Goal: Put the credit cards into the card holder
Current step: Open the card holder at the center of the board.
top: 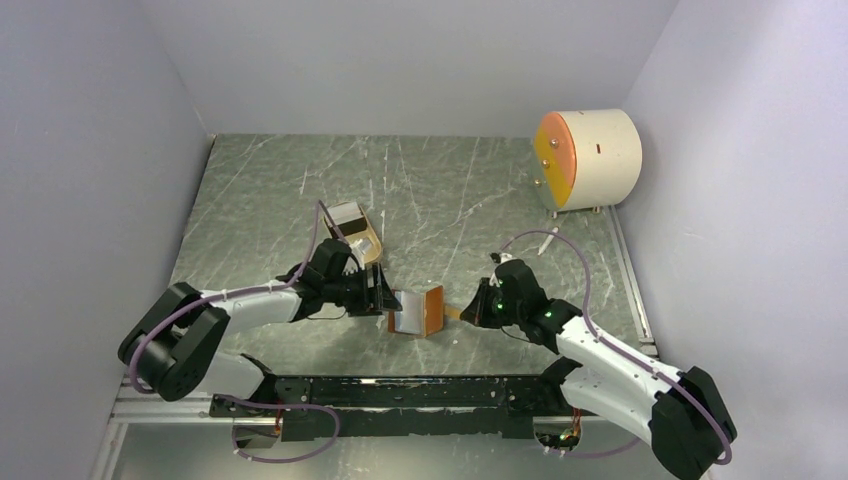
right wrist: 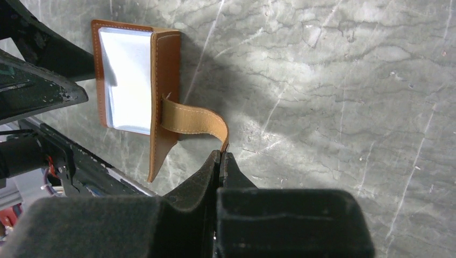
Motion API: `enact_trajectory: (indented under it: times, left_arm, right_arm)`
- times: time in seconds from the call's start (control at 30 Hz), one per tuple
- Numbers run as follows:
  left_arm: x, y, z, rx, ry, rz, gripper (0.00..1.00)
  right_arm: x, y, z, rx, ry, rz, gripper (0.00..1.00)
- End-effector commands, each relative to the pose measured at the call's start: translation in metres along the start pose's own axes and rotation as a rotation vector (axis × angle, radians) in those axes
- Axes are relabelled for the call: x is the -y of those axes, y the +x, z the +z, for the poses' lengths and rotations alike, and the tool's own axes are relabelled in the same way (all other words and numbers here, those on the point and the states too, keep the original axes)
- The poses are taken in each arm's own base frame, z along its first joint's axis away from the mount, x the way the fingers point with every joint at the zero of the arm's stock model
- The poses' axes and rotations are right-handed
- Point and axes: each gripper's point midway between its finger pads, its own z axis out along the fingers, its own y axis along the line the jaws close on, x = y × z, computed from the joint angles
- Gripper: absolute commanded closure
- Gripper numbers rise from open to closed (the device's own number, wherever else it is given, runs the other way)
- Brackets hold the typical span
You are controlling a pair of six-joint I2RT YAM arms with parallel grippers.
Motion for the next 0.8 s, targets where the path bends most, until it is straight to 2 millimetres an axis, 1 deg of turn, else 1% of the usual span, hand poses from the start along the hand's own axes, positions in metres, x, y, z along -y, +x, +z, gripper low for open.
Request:
enact_trajectory:
  times: [0.0,0.1,0.17,0.2,0.23,0.3,0.4,0.43,0.53,0.57,0.6,0.63,0.67,0.77]
  left_arm:
    - [0.021,-0.013,0.008,0.039,0.079,0.059,0.29]
    - [0.031,-0.013,0.013,0.028,0.125,0.07,0.34]
    - [0.034,-0.013,0.018,0.023,0.122,0.076,0.37]
    - [0.034,-0.014,0.02,0.022,0.115,0.079,0.42]
    - [0.035,-0.015,0.021,0.022,0.112,0.079,0.52]
    - [0.038,-0.017,0.021,0.033,0.116,0.084,0.66]
    - [0.044,-0.02,0.016,0.06,0.127,0.096,0.86]
    - [0.047,-0.023,0.012,0.072,0.132,0.103,0.9]
    - [0.054,-0.027,0.003,0.09,0.136,0.123,0.91]
    - [0.055,-0.028,0.001,0.095,0.131,0.125,0.91]
    - [0.056,-0.029,-0.002,0.101,0.121,0.126,0.91]
    - [0.054,-0.031,-0.004,0.105,0.099,0.122,0.91]
    - [0.052,-0.032,-0.006,0.108,0.073,0.117,0.91]
    - [0.038,-0.034,-0.011,0.109,-0.033,0.086,0.91]
  right_arm:
    - [0.007,0.002,-0.001,0.009,0.016,0.009,1.0]
    - [0.003,-0.001,-0.003,0.015,0.0,0.004,1.0]
    - [0.002,-0.002,-0.004,0.021,-0.004,0.0,1.0]
    - [0.002,-0.003,-0.005,0.023,0.0,-0.003,1.0]
    - [0.003,-0.002,-0.005,0.022,0.003,-0.005,1.0]
    - [0.004,-0.002,-0.005,0.019,0.007,-0.006,1.0]
    - [0.003,0.0,-0.005,0.017,-0.003,-0.005,1.0]
    - [0.003,-0.001,-0.006,0.023,0.0,-0.002,1.0]
    - [-0.003,-0.007,-0.012,0.039,-0.009,0.007,0.9]
    - [-0.007,-0.011,-0.015,0.047,-0.014,0.012,0.86]
    - [-0.011,-0.014,-0.019,0.051,-0.021,0.019,0.78]
    - [-0.018,-0.019,-0.024,0.057,-0.035,0.026,0.71]
    - [-0.027,-0.026,-0.03,0.07,-0.056,0.031,0.66]
    - [-0.052,-0.038,-0.042,0.099,-0.138,0.058,0.58]
